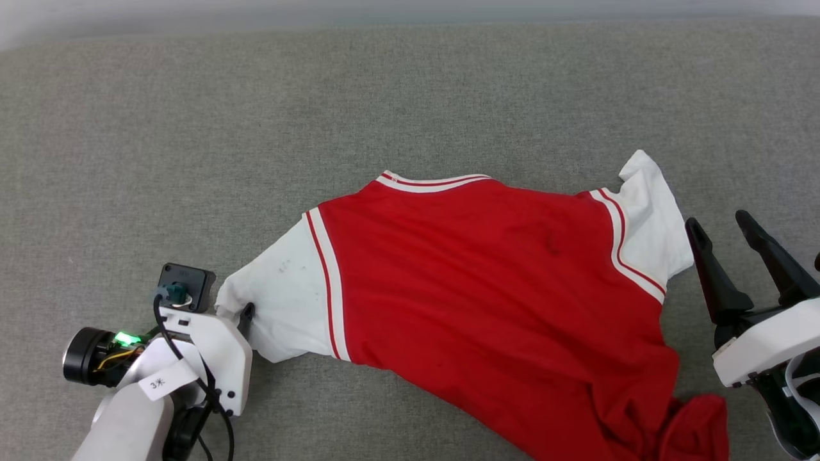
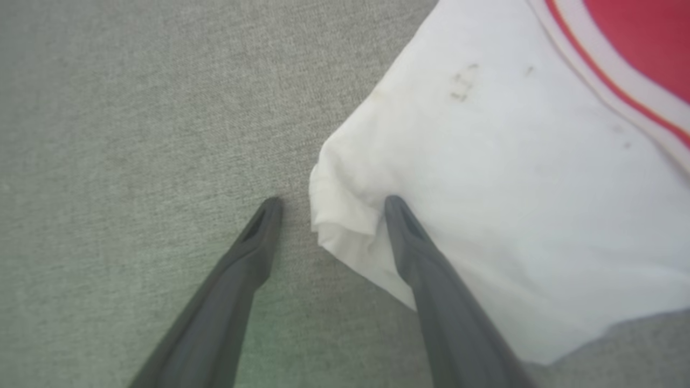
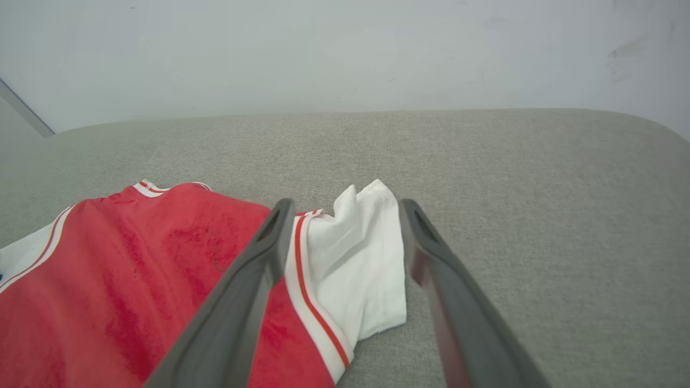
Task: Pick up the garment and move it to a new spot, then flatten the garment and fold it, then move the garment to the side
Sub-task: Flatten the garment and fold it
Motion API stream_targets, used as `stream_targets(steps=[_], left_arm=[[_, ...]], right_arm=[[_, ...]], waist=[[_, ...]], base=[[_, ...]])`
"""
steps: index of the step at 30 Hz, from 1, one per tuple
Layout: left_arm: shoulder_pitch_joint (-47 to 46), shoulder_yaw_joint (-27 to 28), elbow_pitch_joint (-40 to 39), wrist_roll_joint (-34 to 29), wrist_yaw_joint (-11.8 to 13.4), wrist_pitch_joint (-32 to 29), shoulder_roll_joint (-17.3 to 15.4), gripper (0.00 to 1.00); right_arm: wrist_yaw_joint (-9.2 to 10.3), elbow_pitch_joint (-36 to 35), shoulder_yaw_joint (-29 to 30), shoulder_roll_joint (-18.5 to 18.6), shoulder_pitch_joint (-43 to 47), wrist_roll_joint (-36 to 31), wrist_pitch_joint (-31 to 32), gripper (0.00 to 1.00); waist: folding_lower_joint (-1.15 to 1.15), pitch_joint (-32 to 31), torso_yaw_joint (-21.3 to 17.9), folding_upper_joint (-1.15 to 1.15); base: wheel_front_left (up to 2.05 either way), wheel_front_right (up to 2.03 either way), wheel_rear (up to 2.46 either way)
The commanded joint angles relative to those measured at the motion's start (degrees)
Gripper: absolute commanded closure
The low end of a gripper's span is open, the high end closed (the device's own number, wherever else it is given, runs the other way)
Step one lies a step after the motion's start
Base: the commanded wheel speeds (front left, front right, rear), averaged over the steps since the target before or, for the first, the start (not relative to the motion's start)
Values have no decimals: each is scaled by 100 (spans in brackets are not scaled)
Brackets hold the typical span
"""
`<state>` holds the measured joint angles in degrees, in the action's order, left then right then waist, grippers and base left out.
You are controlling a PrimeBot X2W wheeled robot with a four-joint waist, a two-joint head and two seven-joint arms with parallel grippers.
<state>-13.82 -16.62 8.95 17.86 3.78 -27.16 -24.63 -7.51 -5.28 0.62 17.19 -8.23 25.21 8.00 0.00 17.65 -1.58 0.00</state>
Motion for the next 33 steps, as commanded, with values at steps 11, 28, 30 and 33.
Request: stream_targets(steps=[11, 28, 30, 33], left_arm=[[81, 88, 8, -41, 326, 687, 229, 100], [568, 166, -1347, -53, 678, 1336, 289, 100], [616, 112, -1537, -38, 654, 1270, 293, 100], [620, 32, -1776, -44, 628, 1183, 283, 100]], right_arm=[[4, 120, 10, 66, -16, -54, 188, 0], [5, 722, 462, 464, -938, -508, 3223, 0], [4, 872, 533, 481, -1246, -523, 3714, 0], [4, 1163, 639, 487, -1746, -382, 4485, 0]], waist=[[0, -175, 142, 0], [0, -166, 834, 0], [0, -68, 936, 0], [0, 79, 1073, 0]], base=[[0, 0, 0], [0, 0, 0], [0, 0, 0], [0, 0, 0]])
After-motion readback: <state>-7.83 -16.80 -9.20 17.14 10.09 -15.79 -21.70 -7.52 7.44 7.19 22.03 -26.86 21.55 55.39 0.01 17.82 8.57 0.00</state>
